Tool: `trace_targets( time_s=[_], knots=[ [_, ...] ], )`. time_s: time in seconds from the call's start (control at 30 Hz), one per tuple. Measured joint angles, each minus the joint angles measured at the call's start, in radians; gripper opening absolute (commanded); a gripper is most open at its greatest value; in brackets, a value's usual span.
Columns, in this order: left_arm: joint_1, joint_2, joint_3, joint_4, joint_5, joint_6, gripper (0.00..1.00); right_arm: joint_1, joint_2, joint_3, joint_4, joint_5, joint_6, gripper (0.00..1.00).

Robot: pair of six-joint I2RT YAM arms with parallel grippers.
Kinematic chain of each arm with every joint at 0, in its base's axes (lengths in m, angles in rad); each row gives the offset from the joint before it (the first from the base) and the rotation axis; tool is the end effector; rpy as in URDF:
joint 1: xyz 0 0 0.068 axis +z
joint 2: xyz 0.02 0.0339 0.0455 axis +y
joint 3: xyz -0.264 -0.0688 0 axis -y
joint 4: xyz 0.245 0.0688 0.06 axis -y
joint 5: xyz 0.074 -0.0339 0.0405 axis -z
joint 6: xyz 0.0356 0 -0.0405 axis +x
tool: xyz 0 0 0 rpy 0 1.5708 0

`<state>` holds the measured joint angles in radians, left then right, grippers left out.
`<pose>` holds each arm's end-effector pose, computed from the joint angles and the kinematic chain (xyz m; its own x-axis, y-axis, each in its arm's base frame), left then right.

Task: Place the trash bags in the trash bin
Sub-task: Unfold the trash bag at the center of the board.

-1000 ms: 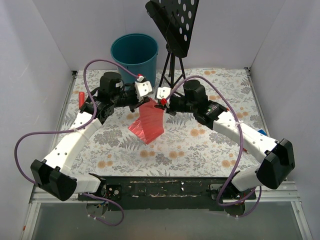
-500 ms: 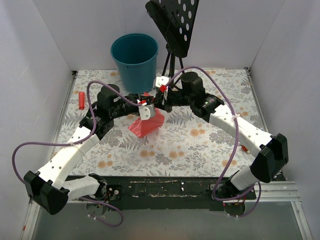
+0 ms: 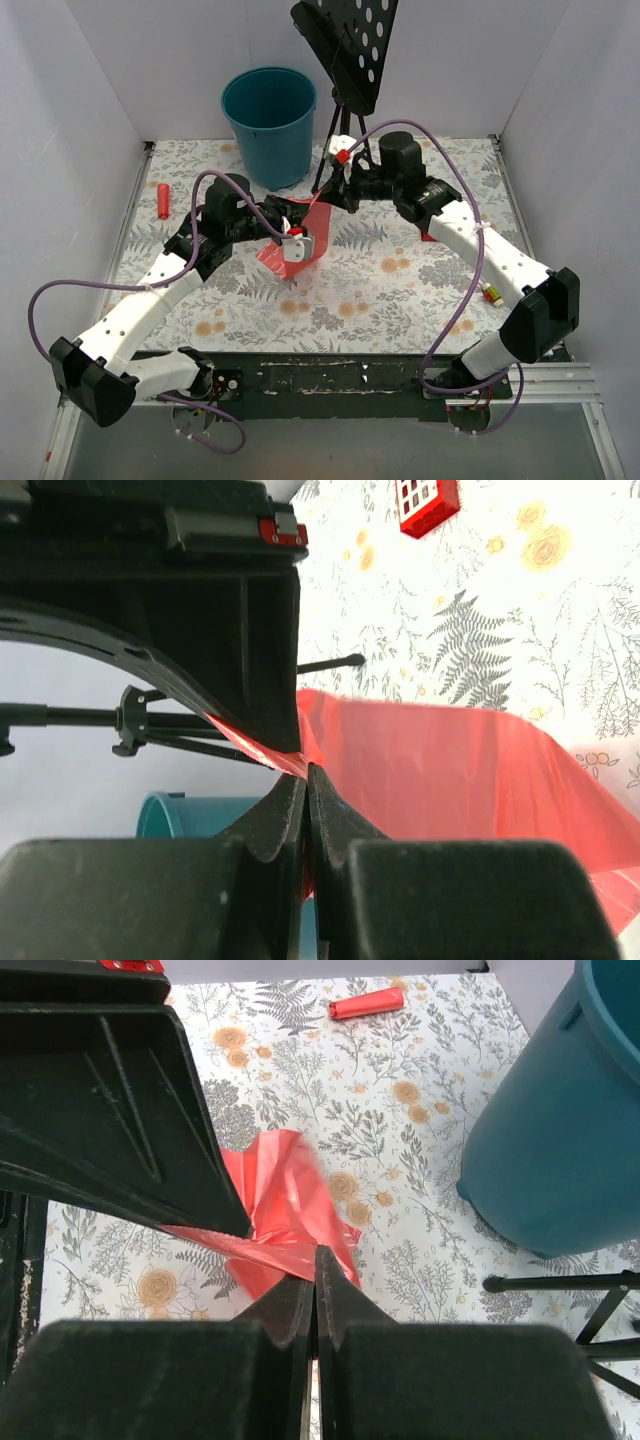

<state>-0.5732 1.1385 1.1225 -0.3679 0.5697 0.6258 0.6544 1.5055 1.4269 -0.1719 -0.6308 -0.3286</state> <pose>0.2011 -0.1527 0.3703 0.2586 0.4202 -0.8698 0.8950 0.2346 0.3794 0.2659 0.2305 0.3920 0.1188 -0.2374 -0.9641 -0.9578 0.2286 -0.1743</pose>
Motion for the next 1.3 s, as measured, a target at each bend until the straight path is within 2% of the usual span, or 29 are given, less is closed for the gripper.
trace_targets(
  time_s=[0.07, 0.3, 0.6, 0.83, 1.03, 1.3],
  knots=[
    [-0.012, 0.005, 0.001, -0.011, 0.003, 0.017, 0.0, -0.018, 0.0, -0.017, 0.008, -0.009, -0.002, 0.01],
    [-0.021, 0.034, 0.002, -0.029, 0.01, 0.028, 0.0, 0.051, 0.003, -0.03, 0.014, 0.02, -0.019, 0.01],
    [-0.033, 0.077, -0.002, 0.001, -0.034, -0.003, 0.0, 0.055, 0.004, -0.01, -0.074, 0.108, -0.09, 0.01],
    [-0.032, 0.073, 0.043, -0.037, -0.027, -0.058, 0.0, 0.08, -0.001, -0.022, -0.071, 0.185, -0.122, 0.01],
    [-0.042, 0.089, 0.048, -0.045, -0.084, -0.053, 0.0, 0.087, -0.001, -0.018, -0.072, 0.213, -0.119, 0.01],
    [-0.06, 0.184, 0.071, -0.059, -0.171, -0.036, 0.0, 0.088, -0.005, 0.003, -0.145, 0.291, -0.109, 0.01]
  ],
)
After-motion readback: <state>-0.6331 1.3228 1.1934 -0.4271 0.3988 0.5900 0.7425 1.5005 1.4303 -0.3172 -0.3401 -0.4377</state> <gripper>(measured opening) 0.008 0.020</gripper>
